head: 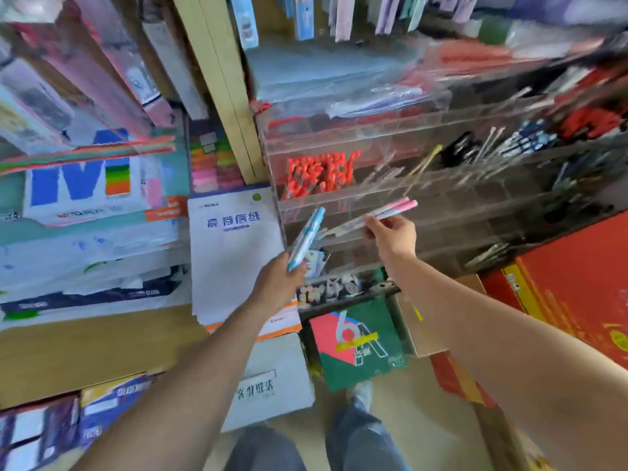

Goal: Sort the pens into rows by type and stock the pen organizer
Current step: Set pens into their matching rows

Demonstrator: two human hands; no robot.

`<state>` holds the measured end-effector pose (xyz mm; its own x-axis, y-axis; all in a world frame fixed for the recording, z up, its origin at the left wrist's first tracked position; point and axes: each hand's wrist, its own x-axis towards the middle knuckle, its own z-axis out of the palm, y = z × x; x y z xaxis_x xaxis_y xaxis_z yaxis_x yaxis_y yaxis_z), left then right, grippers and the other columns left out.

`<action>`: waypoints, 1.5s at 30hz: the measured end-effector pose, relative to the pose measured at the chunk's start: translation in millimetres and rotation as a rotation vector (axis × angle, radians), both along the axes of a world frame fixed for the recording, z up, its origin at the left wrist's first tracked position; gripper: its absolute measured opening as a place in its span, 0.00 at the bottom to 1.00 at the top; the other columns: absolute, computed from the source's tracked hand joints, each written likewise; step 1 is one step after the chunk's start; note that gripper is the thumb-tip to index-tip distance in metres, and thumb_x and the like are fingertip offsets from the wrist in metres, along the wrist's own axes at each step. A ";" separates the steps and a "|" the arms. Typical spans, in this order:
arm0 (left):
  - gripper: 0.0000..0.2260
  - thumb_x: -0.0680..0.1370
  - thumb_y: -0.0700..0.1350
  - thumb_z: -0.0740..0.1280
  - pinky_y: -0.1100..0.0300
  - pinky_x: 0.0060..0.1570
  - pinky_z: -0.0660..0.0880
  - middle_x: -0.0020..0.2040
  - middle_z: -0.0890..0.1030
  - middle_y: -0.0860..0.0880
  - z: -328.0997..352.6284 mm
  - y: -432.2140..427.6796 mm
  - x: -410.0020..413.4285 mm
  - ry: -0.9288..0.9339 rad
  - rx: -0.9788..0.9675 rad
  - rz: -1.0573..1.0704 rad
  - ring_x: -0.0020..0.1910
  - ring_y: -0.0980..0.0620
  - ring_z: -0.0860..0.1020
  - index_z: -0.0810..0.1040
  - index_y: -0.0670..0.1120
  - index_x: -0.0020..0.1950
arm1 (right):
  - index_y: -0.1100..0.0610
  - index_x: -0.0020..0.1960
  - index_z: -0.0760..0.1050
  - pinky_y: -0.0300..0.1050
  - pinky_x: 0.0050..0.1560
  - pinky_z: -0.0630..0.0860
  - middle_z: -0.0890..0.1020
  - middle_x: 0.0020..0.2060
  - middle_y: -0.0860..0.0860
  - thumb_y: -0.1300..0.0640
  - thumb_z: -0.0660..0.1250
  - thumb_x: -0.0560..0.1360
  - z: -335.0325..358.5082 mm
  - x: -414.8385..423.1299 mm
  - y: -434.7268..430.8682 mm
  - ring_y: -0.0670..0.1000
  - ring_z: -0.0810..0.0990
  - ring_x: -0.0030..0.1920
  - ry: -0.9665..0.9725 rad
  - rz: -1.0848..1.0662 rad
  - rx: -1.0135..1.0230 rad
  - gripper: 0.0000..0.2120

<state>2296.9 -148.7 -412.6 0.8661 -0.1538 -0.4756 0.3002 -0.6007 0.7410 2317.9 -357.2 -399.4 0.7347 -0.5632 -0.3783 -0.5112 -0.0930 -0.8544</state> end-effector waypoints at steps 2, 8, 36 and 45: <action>0.17 0.71 0.58 0.60 0.48 0.33 0.69 0.38 0.75 0.38 -4.2 -2.6 -0.8 0.021 0.012 0.042 0.32 0.39 0.71 0.70 0.45 0.46 | 0.54 0.28 0.76 0.47 0.43 0.76 0.82 0.32 0.53 0.56 0.70 0.73 -10.2 11.6 -3.2 0.50 0.79 0.35 0.021 0.001 -0.018 0.14; 0.07 0.79 0.48 0.63 0.54 0.29 0.67 0.31 0.70 0.49 -18.8 -10.0 -1.2 0.059 -0.019 0.090 0.26 0.51 0.69 0.70 0.44 0.49 | 0.53 0.35 0.78 0.48 0.50 0.79 0.85 0.39 0.55 0.55 0.69 0.74 -33.9 35.2 -2.0 0.52 0.82 0.43 0.079 0.053 -0.049 0.09; 0.08 0.80 0.48 0.62 0.59 0.28 0.67 0.34 0.73 0.49 0.3 -51.2 25.7 0.114 -0.109 -0.285 0.25 0.54 0.69 0.71 0.45 0.54 | 0.59 0.49 0.76 0.37 0.27 0.65 0.76 0.32 0.50 0.49 0.71 0.73 -12.1 1.5 -12.2 0.46 0.69 0.27 0.129 0.305 0.621 0.14; 0.10 0.79 0.46 0.65 0.52 0.33 0.74 0.39 0.77 0.48 7.4 -117.3 30.4 0.160 -0.112 -0.285 0.28 0.52 0.73 0.73 0.43 0.57 | 0.60 0.41 0.73 0.34 0.25 0.66 0.73 0.28 0.52 0.58 0.70 0.75 3.0 9.3 -69.9 0.45 0.69 0.25 0.144 0.285 0.641 0.08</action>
